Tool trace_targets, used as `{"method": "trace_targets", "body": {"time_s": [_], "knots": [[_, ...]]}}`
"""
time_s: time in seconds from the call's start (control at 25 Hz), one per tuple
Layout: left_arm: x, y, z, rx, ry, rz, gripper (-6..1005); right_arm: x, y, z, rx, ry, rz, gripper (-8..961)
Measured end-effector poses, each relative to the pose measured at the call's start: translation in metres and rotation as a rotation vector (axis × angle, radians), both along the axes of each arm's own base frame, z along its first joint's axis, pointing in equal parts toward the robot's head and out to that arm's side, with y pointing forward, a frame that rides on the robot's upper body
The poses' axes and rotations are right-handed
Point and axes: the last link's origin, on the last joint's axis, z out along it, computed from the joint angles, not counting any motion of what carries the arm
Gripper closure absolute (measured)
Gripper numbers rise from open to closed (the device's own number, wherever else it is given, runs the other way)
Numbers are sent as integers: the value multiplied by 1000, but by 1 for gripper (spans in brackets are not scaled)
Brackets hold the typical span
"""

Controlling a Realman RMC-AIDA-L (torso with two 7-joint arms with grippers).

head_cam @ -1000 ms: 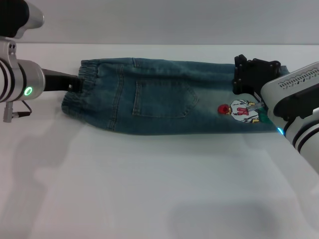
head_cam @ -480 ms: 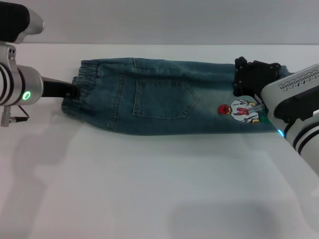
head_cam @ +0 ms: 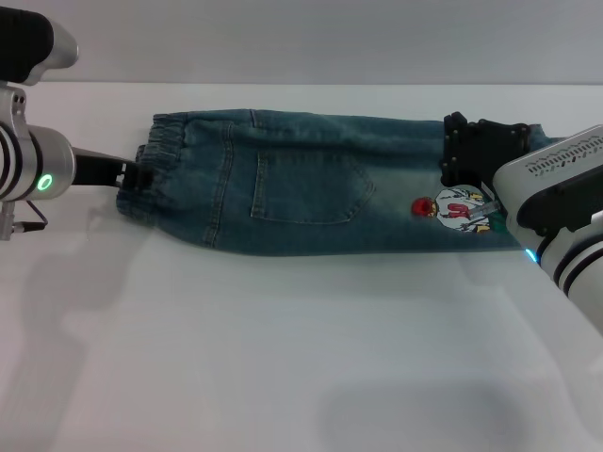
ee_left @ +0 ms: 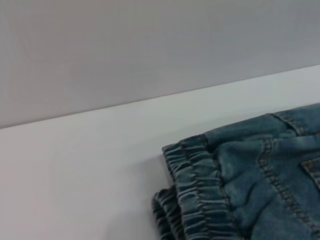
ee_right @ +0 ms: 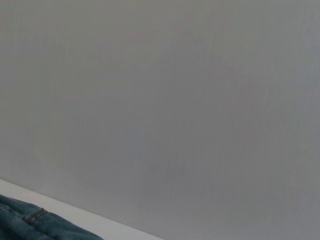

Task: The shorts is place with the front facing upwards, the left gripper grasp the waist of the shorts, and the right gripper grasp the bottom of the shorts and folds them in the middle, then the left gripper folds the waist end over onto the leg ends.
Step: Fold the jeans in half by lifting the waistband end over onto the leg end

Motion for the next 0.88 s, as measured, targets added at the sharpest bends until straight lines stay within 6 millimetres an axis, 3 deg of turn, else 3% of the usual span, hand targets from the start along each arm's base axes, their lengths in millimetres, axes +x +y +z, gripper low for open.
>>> {"method": "trace_targets", "body": {"time_s": [0.48, 0.88], "knots": [[-11, -1, -7, -28, 10, 41, 345, 0, 0, -2, -12, -1, -7, 953], [-16, 3, -16, -63, 27, 65, 148, -1, 0, -3, -18, -4, -4, 953]]}}
